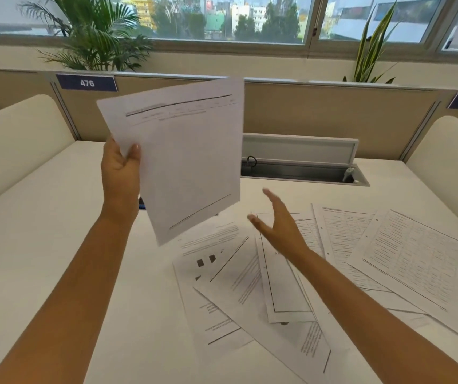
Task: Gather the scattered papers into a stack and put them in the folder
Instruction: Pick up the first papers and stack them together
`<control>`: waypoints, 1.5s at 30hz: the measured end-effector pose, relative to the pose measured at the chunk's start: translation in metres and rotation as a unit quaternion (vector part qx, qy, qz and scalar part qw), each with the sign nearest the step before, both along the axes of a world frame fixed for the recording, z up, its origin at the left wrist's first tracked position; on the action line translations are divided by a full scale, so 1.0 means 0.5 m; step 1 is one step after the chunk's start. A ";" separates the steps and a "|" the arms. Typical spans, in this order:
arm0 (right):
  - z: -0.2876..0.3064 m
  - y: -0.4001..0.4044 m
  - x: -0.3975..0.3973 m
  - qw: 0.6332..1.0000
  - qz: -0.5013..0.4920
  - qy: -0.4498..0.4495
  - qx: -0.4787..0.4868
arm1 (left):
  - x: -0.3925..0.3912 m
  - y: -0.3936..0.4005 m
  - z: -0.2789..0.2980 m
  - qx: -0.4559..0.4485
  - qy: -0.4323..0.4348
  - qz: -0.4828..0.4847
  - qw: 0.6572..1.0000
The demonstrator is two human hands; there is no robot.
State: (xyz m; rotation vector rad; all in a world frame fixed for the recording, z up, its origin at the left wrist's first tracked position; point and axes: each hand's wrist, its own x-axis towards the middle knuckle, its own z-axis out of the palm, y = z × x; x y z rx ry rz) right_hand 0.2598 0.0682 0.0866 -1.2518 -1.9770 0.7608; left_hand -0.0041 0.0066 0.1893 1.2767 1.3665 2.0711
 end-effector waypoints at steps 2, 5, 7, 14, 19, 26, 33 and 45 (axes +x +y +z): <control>0.050 0.010 -0.010 0.997 -0.007 0.073 0.016 | 0.019 -0.002 0.011 0.014 0.015 -0.030 0.999; 0.106 0.022 -0.008 0.989 -0.001 0.144 0.016 | 0.047 -0.002 0.010 0.025 0.028 -0.070 0.997; 0.128 0.024 0.003 0.981 0.016 0.193 -0.021 | 0.066 0.001 0.002 0.026 0.020 -0.095 0.995; 0.078 -0.005 0.029 0.963 -0.026 0.260 -0.067 | 0.111 0.000 -0.076 -0.036 -0.033 -0.119 0.992; 0.017 -0.040 0.039 0.964 -0.017 0.252 -0.090 | 0.157 -0.021 -0.179 -0.163 -0.001 -0.111 0.980; 0.026 -0.046 0.035 0.948 -0.016 0.309 -0.076 | 0.180 -0.022 -0.169 -0.159 0.022 -0.077 0.984; -0.026 -0.048 0.041 0.968 -0.037 0.209 -0.133 | 0.159 -0.022 -0.223 -0.189 -0.025 -0.014 0.982; -0.149 -0.241 -0.063 0.959 0.120 -0.254 -0.047 | -0.015 -0.009 -0.224 -0.240 -0.093 0.142 0.956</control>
